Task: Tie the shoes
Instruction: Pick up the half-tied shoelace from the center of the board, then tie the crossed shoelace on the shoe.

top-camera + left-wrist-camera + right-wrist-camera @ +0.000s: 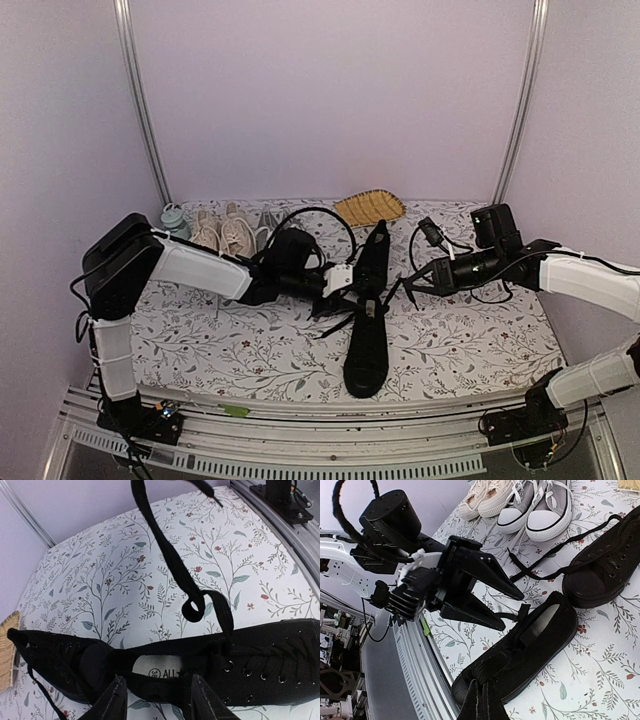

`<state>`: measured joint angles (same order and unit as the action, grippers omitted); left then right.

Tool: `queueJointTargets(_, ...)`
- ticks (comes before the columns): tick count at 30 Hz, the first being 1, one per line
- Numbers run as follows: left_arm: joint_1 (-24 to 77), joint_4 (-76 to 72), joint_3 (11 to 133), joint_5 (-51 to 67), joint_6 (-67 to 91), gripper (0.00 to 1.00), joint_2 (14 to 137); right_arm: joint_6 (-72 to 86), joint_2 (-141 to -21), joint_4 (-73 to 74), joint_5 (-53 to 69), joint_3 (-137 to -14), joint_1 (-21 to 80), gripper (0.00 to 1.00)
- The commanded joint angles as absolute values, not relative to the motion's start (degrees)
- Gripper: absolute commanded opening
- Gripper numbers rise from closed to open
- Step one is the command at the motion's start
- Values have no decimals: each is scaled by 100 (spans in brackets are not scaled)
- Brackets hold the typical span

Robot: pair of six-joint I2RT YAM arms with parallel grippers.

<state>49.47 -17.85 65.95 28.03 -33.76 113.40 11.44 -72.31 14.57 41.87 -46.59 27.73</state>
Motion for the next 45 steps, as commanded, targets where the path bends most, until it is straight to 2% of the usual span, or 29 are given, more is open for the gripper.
queueJointTargets(1, 4905, -1270, 6913, 2958, -3511, 43, 11741, 1213, -7265, 1371, 4131, -4771, 2736, 0)
queueJointTargets(6, 4898, -969, 7234, 2901, -3524, 33, 11985, 1195, -7300, 1371, 4131, -4744, 2742, 0)
queueJointTargets(8, 4903, -991, 7247, 2923, -3501, 23, 11977, 1194, -7292, 1362, 4133, -4743, 2742, 0)
queueJointTargets(11, 4892, -1270, 7074, 3003, -3447, 1, 11866, 1188, -7278, 1363, 4078, -4735, 2742, 0)
queueJointTargets(12, 4895, -1384, 6954, 3036, -3415, 0, 11795, 1194, -7285, 1363, 4056, -4728, 2742, 0)
queueJointTargets(18, 4916, -2515, 6165, 3205, -3014, 0, 11331, 1310, -7453, 1195, 4056, -4787, 2675, 0)
queueJointTargets(25, 5224, -3657, 5531, 2854, -2451, 0, 10777, 1544, -8148, 608, 4225, -5201, 2664, 0)
queueJointTargets(36, 5654, -4257, 5269, 2539, -2075, 0, 10759, 2006, -9372, -523, 4668, -5827, 3240, 0)
queueJointTargets(45, 5888, -4760, 5078, 2392, -1783, 0, 10826, 2110, -10135, -506, 4590, -6423, 3639, 0)
